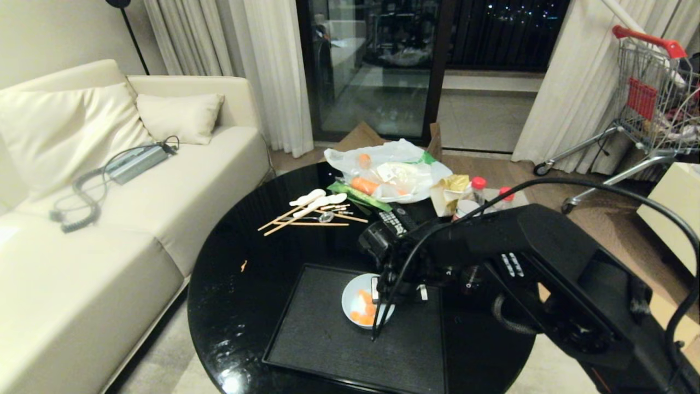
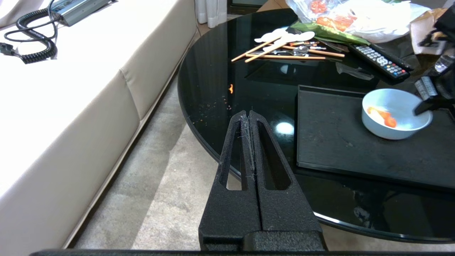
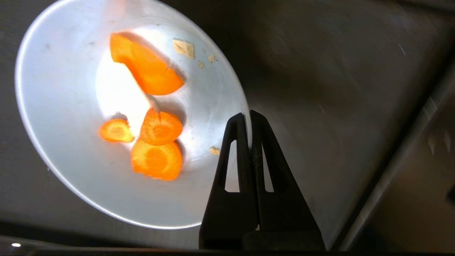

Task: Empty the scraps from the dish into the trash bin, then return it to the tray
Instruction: Pick up the bowl with leftover food

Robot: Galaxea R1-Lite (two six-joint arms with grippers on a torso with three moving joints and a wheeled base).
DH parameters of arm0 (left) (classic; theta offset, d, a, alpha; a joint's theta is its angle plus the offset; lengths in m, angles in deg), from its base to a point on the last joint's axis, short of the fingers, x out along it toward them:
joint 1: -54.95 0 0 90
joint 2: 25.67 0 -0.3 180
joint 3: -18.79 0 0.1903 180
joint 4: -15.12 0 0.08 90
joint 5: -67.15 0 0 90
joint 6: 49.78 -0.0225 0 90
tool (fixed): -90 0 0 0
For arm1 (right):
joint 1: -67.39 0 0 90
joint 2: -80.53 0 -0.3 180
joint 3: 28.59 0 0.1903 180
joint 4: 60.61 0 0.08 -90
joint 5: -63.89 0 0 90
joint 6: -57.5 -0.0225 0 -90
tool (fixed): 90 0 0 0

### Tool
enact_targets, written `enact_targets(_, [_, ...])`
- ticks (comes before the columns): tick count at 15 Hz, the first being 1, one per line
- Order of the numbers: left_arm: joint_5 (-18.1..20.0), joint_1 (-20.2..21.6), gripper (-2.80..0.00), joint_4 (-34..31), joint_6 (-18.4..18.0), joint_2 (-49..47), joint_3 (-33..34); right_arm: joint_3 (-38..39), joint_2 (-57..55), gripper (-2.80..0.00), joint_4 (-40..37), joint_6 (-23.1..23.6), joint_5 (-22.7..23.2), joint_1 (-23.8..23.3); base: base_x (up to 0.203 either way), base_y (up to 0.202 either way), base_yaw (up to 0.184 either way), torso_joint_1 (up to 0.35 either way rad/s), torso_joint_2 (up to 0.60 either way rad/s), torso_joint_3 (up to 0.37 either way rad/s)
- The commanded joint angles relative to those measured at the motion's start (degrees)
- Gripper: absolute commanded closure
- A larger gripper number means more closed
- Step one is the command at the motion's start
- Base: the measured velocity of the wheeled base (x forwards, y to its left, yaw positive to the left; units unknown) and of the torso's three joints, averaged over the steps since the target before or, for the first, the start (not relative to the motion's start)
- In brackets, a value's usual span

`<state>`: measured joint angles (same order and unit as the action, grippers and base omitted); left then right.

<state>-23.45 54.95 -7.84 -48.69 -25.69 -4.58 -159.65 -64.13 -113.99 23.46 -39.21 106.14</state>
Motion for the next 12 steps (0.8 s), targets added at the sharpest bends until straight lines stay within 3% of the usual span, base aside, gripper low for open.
enact_targets(1, [-0.02, 0.00, 0.00, 0.02, 0.05, 0.02, 0.00, 0.22, 3.21, 0.00, -1.91, -3.24, -0.13, -0.04, 0.000, 0.000, 0.000, 0.000, 0.00, 0.000])
enact_targets(6, [-0.02, 0.00, 0.00, 0.02, 0.05, 0.02, 0.00, 4.90, 12.25, 0.00, -3.95, -7.83, -0.23, -2.33, 0.000, 0.000, 0.000, 0.000, 0.00, 0.000])
enact_targets(12, [-0.02, 0.00, 0.00, 0.02, 0.05, 0.02, 0.00, 22.95, 26.54, 0.00, -3.45, -13.44, -3.58, -7.39, 0.000, 0.000, 0.000, 0.000, 0.00, 0.000])
